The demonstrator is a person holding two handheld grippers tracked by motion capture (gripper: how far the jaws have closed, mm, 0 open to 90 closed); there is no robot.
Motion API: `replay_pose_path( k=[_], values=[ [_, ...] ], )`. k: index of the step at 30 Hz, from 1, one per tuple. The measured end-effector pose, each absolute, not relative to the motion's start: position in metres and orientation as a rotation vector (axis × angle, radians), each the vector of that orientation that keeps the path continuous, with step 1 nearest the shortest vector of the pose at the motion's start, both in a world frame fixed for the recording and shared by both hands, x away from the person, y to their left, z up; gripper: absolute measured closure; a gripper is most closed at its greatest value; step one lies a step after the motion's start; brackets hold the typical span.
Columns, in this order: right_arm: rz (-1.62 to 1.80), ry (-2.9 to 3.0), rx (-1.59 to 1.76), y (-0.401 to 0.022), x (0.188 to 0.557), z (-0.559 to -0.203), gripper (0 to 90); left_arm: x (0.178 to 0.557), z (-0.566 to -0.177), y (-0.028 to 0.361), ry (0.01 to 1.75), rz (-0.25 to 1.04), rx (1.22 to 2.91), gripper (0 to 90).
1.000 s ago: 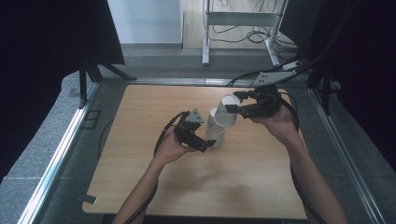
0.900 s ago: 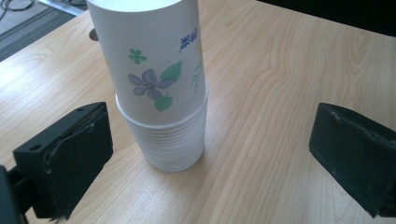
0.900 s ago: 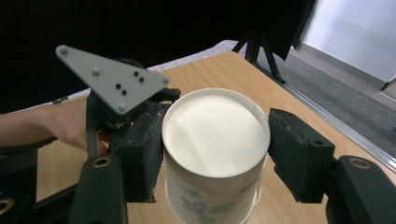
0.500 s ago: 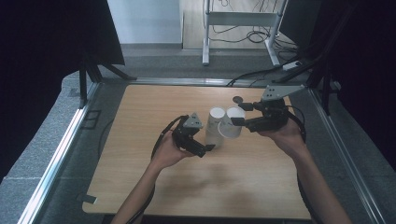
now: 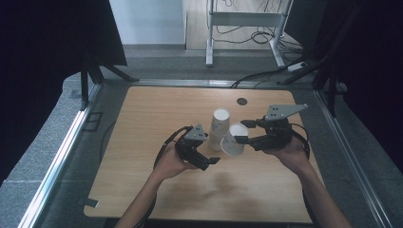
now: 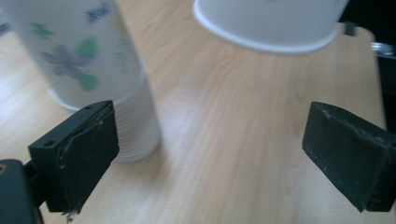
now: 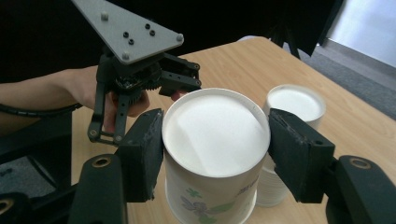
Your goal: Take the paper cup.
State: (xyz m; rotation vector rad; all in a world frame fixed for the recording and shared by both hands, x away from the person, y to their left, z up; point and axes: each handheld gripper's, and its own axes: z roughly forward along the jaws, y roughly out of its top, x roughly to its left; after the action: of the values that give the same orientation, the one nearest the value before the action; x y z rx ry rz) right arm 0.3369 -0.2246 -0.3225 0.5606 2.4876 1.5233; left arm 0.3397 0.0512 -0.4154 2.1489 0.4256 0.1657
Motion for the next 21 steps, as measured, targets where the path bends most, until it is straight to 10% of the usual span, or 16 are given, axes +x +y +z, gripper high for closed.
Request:
replay_pose_path(
  k=[21],
  values=[
    [1.638, 2.540, 0.480, -0.220, 0.319, -0.376, 37.5, 0.317, -0.443, 0.041, 0.269, 0.047, 2.125, 7.0]
  ],
)
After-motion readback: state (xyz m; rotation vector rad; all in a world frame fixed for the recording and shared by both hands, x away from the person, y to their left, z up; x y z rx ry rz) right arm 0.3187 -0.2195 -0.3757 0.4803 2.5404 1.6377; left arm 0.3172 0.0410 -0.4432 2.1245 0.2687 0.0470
